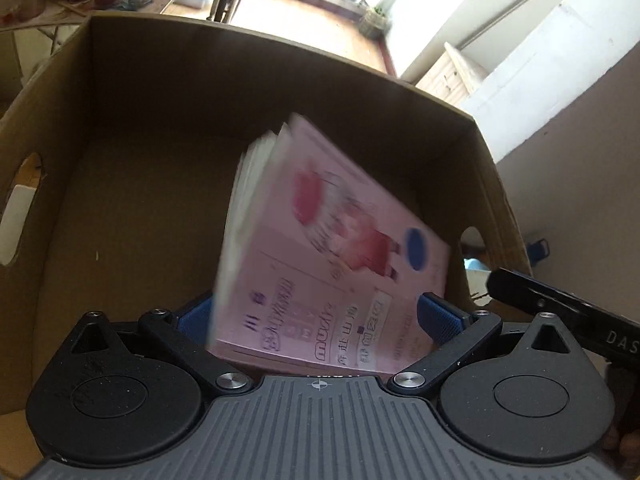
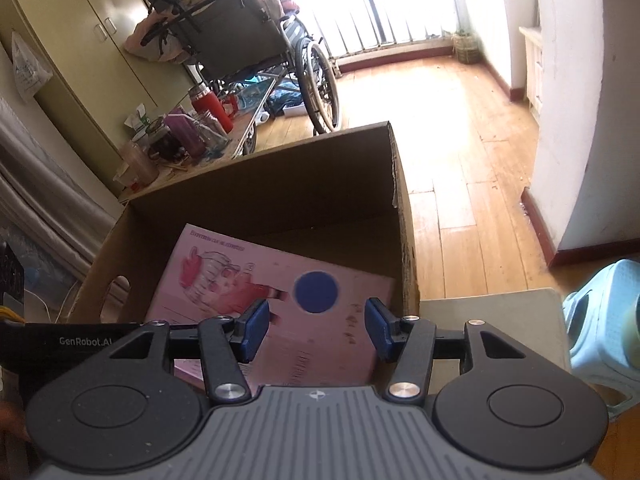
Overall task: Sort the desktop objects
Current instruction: 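Lower the booklet into the box and open the left gripper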
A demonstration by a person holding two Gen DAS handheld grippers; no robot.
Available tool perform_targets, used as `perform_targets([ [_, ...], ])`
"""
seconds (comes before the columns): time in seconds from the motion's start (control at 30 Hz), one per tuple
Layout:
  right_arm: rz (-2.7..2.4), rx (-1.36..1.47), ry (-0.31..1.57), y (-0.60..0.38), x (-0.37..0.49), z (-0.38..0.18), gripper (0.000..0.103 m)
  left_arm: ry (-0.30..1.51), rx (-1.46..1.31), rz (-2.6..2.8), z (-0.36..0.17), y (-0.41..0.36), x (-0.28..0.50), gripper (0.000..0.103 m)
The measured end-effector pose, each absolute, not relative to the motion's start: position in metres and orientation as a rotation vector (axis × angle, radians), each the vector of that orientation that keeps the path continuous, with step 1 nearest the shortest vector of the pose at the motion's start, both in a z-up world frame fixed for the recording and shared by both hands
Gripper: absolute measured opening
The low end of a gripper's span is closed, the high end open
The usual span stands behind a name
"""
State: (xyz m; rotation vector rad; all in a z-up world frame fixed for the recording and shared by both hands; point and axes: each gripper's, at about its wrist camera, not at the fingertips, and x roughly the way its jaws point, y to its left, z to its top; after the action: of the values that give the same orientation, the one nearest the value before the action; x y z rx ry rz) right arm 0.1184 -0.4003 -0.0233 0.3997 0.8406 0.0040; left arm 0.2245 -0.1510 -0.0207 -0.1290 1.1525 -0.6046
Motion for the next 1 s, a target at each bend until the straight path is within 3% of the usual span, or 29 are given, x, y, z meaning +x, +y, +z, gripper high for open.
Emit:
perform_targets([
  [0.17, 0.008, 0.384, 0.813, -0.401, 0.105, -0.005, 0.057, 1.115, -0.147, -0.591, -0.007, -0.144, 0.217, 0.103],
  [0.57, 0.076, 0.264, 0.815, -0.377, 0.071, 0.049, 0.071, 0.96, -0.178, -0.555, 0.038, -0.118, 0.173, 0.103],
  [0.8, 0.149, 0.218, 0.827, -0.357, 0.065, 0.085, 0.1, 0.902, -0.174, -0.522, 0.058, -0.098, 0.155, 0.103],
  [1.0, 0.108, 0.162, 0.829, -0.344, 0.072, 0.104, 0.103, 0.843, -0.13, -0.475, 0.07, -0.086, 0.148, 0.103],
])
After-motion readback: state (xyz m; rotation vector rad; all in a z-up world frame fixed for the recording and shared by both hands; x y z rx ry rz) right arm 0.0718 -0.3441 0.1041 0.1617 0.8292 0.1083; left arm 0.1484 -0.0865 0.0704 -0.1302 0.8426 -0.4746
